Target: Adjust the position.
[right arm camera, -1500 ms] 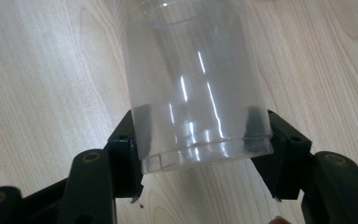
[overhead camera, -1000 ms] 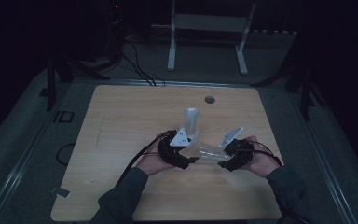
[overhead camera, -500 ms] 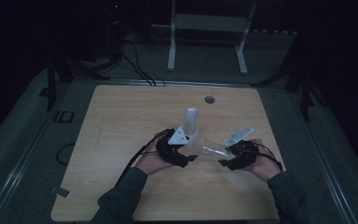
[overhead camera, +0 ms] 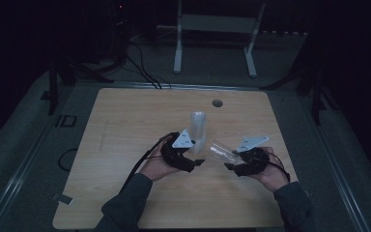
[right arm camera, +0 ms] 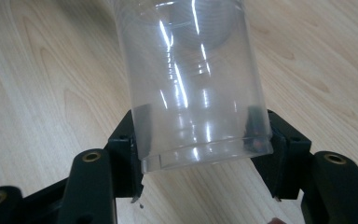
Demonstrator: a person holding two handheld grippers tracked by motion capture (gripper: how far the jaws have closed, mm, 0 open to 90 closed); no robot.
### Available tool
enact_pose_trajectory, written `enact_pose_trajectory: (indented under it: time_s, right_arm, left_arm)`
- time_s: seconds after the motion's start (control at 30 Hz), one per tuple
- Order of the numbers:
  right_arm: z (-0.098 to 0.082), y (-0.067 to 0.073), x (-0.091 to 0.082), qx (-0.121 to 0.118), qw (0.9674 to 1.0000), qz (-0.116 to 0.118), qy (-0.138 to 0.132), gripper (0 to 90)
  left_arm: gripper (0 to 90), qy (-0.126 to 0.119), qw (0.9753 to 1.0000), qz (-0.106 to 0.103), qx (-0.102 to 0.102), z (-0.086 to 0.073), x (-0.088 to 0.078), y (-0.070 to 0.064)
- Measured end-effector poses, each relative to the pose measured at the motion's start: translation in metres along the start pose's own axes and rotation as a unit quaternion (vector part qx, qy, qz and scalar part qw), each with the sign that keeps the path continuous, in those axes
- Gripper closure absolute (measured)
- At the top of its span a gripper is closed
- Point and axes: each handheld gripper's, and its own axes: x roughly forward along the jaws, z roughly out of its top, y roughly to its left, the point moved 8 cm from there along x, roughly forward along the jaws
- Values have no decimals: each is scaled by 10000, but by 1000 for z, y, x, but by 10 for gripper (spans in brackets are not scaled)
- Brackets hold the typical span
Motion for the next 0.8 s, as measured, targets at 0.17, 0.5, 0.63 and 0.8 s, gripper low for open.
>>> enact_pose_trajectory:
  time_s: [0.17, 0.5, 0.63, 0.8]
  right_arm:
    - [1, -1, 0, 132, 9996, -72, -222, 414]
    - [2, -1, 0, 264, 9979, -190, -563, 414]
    - [4, -1, -1, 323, 9964, -227, -750, 414]
    - [6, 1, -1, 365, 9945, -267, -943, 414]
  left_arm:
    - [264, -4, 10000, 15, -7, 0, 1, 0]
    - [267, 4, 10000, 38, -53, 0, 3, 0]
    - [267, -19, 9999, 50, -112, 0, 4, 0]
    - [267, -26, 9999, 63, -136, 0, 3, 1]
